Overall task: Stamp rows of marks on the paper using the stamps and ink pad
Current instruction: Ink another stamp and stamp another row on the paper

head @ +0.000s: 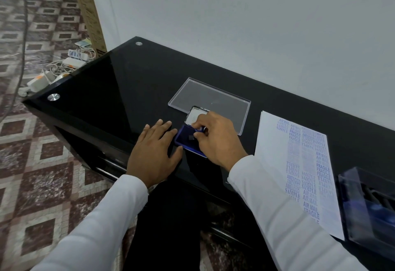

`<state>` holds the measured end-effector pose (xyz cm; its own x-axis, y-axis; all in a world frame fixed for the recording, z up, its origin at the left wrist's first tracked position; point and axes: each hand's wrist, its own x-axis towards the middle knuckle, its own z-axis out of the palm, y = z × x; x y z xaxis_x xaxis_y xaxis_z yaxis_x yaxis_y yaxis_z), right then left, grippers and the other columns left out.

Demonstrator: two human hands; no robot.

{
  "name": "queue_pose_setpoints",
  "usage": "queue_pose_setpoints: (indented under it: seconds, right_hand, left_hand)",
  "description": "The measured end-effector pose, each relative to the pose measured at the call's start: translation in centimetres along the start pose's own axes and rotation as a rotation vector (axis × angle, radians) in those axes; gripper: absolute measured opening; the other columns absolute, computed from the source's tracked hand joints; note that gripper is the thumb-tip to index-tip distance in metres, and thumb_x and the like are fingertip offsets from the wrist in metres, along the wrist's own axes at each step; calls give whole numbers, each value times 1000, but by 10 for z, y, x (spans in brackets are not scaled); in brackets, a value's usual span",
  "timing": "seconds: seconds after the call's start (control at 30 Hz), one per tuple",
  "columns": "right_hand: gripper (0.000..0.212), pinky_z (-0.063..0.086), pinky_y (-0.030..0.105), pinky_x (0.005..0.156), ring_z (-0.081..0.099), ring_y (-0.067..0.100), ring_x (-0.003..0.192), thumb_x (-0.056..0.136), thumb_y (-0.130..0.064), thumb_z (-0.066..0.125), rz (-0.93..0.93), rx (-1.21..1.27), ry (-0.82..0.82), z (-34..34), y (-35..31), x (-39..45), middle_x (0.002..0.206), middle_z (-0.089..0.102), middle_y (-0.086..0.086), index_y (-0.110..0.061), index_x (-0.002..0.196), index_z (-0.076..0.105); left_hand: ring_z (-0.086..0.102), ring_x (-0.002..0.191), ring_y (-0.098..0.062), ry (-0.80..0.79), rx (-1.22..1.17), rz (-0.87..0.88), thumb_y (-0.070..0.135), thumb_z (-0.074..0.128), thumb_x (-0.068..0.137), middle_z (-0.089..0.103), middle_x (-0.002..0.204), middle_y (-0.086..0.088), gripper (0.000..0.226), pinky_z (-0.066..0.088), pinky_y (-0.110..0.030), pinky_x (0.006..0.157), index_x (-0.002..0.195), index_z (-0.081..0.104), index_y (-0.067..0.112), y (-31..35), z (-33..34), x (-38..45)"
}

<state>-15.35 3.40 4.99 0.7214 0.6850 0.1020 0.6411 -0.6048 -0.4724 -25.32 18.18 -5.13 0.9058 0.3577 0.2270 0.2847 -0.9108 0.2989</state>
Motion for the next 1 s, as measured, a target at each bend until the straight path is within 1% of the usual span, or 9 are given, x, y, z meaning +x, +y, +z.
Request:
queue_pose_setpoints:
  seconds: [0.1, 0.2, 0.3, 0.53, 0.63, 0.73, 0.8, 0.9, 1.0]
  right_hand:
    - [20, 49, 26, 87, 59, 17, 98, 91, -15, 67, 4, -3, -11, 1, -1, 1, 112, 61, 2, -17, 110, 70]
    - [21, 43, 20, 84, 60, 17, 100, 92, -13, 65, 1, 9, 21, 2, 0, 1, 112, 63, 2, -17, 112, 72]
    - [25, 40, 18, 87, 60, 18, 105, 95, -12, 63, 4, 11, 28, 4, 0, 1, 117, 64, 4, -17, 118, 71]
    - [27, 41, 21, 94, 60, 21, 112, 97, -12, 59, -19, -30, 3, 0, -3, -1, 121, 66, 7, -16, 122, 70]
    - [26, 44, 22, 92, 61, 17, 107, 94, -15, 64, 16, 15, 45, 4, 1, -1, 119, 66, 2, -20, 119, 71]
    - [23, 51, 25, 87, 61, 15, 97, 90, -16, 68, 22, 34, 31, 5, 2, 0, 114, 65, -1, -20, 112, 72]
    - [20, 53, 27, 84, 60, 14, 94, 88, -18, 69, 9, 18, 21, 4, 2, 0, 109, 64, -2, -20, 107, 72]
    - [18, 53, 27, 83, 59, 14, 93, 86, -17, 69, 1, 14, 22, 4, 2, -1, 105, 63, -2, -19, 104, 72]
    - [21, 51, 27, 87, 60, 14, 97, 90, -16, 68, -1, 23, 38, 4, 3, -1, 110, 65, -1, -19, 110, 73]
  left_hand:
    - [30, 149, -21, 5, -5, 4, 61, 30, 90, 44, 155, -2, 69, 16, -46, 124, 142, 54, 22, 1, -1, 0]
    - [29, 149, -21, 1, 1, -2, 61, 30, 90, 44, 155, -2, 69, 17, -46, 124, 142, 53, 23, 1, -1, 0]
    - [29, 150, -21, -5, 2, -6, 62, 30, 90, 43, 156, -2, 69, 17, -47, 124, 143, 53, 23, 1, -1, 0]
    - [28, 150, -21, -7, -6, -3, 62, 28, 90, 42, 156, -1, 70, 15, -46, 125, 143, 52, 24, 1, -2, 0]
    - [27, 150, -20, -13, 4, -5, 61, 31, 90, 42, 157, -1, 68, 13, -44, 125, 144, 51, 24, 1, -1, 0]
    - [27, 150, -20, -13, 10, -8, 61, 32, 91, 41, 157, 0, 67, 11, -43, 124, 144, 51, 24, 1, -1, 0]
    - [26, 150, -20, -13, 17, -3, 62, 30, 90, 41, 157, 0, 69, 9, -42, 124, 144, 51, 24, 0, -1, 0]
    - [27, 150, -21, -16, 19, -2, 63, 28, 90, 41, 157, 0, 71, 9, -42, 123, 145, 51, 24, 0, -1, 0]
    - [28, 150, -22, -12, 10, -2, 62, 31, 90, 43, 156, -1, 69, 12, -44, 124, 144, 52, 23, 1, -1, 0]
